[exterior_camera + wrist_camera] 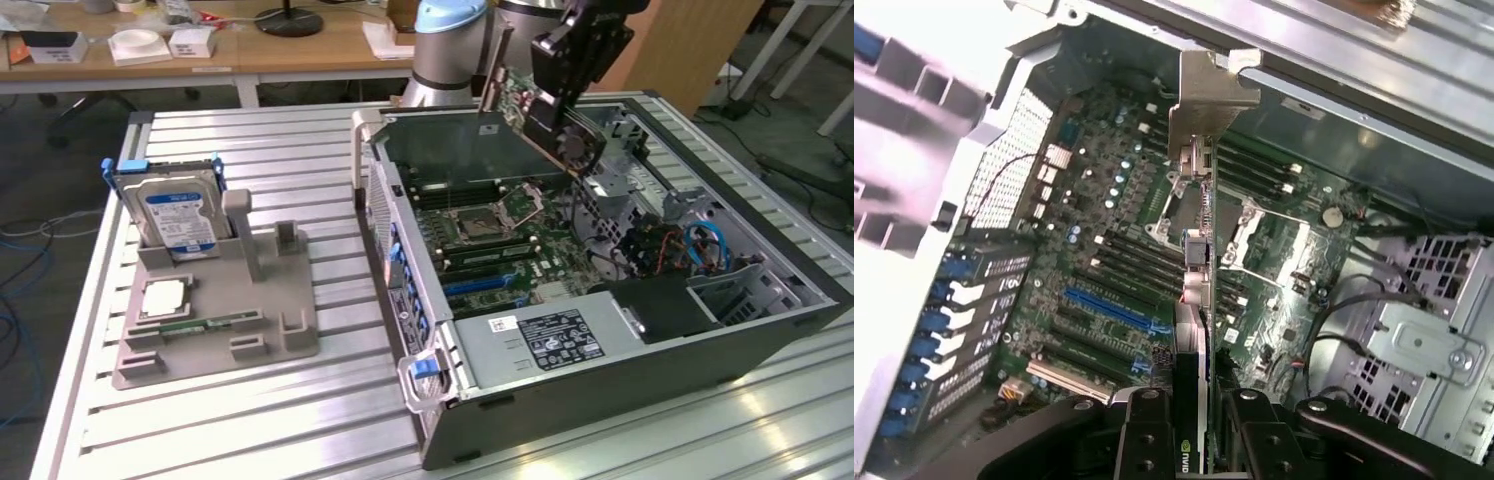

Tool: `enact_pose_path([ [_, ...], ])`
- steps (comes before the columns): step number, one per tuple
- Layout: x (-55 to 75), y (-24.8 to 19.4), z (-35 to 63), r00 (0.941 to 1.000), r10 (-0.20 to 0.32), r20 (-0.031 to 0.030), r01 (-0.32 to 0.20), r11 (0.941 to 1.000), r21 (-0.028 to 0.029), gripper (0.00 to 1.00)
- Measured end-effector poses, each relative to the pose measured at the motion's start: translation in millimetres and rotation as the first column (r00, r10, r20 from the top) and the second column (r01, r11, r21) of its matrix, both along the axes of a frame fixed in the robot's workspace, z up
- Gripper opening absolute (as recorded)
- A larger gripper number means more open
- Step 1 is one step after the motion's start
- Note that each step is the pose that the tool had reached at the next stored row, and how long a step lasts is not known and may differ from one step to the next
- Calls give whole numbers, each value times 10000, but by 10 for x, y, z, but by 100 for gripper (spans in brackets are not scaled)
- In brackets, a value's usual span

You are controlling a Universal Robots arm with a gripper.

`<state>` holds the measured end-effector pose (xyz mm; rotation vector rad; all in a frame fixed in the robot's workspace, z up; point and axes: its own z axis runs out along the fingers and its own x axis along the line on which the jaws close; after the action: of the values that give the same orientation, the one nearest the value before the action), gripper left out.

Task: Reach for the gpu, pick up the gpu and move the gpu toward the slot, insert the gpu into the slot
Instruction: 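Insert the gpu into the slot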

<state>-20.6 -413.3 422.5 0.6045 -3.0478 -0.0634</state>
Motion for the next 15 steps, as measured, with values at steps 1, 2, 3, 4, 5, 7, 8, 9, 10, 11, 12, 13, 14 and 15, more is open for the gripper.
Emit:
enact_pose_path([
  [1, 0, 0, 0, 9998, 178, 0, -178, 9998, 0, 26],
  [2, 0, 0, 0, 9993, 367, 0, -367, 9993, -1, 26],
  [3, 0, 0, 0, 9985, 547, 0, -547, 9985, 0, 26],
  [4, 0, 0, -1, 9974, 727, 1, -727, 9974, 0, 26],
  [5, 0, 0, -1, 9959, 906, 0, -906, 9959, 0, 26],
  [7, 0, 0, -1, 9920, 1263, 0, -1263, 9920, 0, 26],
  [8, 0, 0, -1, 9894, 1453, 0, -1453, 9894, 0, 26],
  [9, -1, 0, -1, 9867, 1625, 0, -1625, 9867, -1, 26],
  [10, -1, 0, -1, 9837, 1800, 0, -1800, 9837, -1, 26],
  [11, -1, 0, -2, 9803, 1975, 0, -1975, 9803, 0, 26],
  [12, -1, 0, -2, 9766, 2151, 1, -2151, 9766, -1, 26],
  [13, -1, 0, -2, 9725, 2327, 0, -2327, 9725, -1, 26],
  [14, -1, 0, -3, 9682, 2501, 0, -2501, 9682, 0, 26],
  [15, -1, 0, -3, 9636, 2675, 1, -2675, 9636, 0, 26],
])
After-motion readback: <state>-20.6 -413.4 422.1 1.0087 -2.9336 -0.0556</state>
